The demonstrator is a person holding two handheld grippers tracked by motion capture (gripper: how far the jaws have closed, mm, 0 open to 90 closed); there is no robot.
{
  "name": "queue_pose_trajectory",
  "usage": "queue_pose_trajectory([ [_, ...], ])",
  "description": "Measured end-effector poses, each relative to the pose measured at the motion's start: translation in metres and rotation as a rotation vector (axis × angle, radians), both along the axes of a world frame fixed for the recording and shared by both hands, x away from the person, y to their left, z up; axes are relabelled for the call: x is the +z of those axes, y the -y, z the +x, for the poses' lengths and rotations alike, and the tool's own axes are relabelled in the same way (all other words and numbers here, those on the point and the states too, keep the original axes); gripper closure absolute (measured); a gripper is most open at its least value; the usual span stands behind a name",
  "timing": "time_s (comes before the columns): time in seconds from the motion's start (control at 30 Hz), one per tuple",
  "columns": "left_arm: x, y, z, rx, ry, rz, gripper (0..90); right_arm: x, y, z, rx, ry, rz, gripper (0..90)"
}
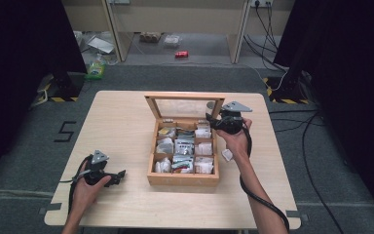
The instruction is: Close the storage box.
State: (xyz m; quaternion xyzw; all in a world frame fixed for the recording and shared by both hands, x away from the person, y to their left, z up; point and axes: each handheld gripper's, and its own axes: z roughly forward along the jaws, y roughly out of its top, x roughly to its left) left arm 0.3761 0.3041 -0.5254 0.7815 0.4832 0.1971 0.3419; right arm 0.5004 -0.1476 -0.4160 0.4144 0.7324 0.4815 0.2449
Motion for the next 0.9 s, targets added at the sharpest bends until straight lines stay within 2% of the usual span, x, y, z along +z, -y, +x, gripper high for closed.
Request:
queue_pose_trajectory([
  [0.07, 0.0, 0.0, 0.0, -0.001, 0.0, 0.002, 0.0, -0.001, 0.001, 0.0, 0.002, -0.002, 0.021, 46.1],
  [0.2, 0.0, 0.0, 0.0, -0.001, 0.0, 0.002, 0.0, -0.001, 0.001, -0.001, -0.009, -0.007, 0.028, 44.3],
  [0.27, 0.0, 0.0, 0.0, 0.0, 0.001, 0.001, 0.0, -0.001, 0.002, -0.002, -0.02, -0.026, 0.051, 44.9],
  [0.53, 0.0, 0.0, 0.0, -0.001, 0.0, 0.001, 0.0, -0.001, 0.011, -0.007, -0.028, -0.044, 0.095, 48.4],
  [0.9, 0.0, 0.0, 0.0, -0.001, 0.0, 0.002, 0.0, -0.003, 0.016, -0.017, -0.028, -0.059, 0.123, 49.0],
])
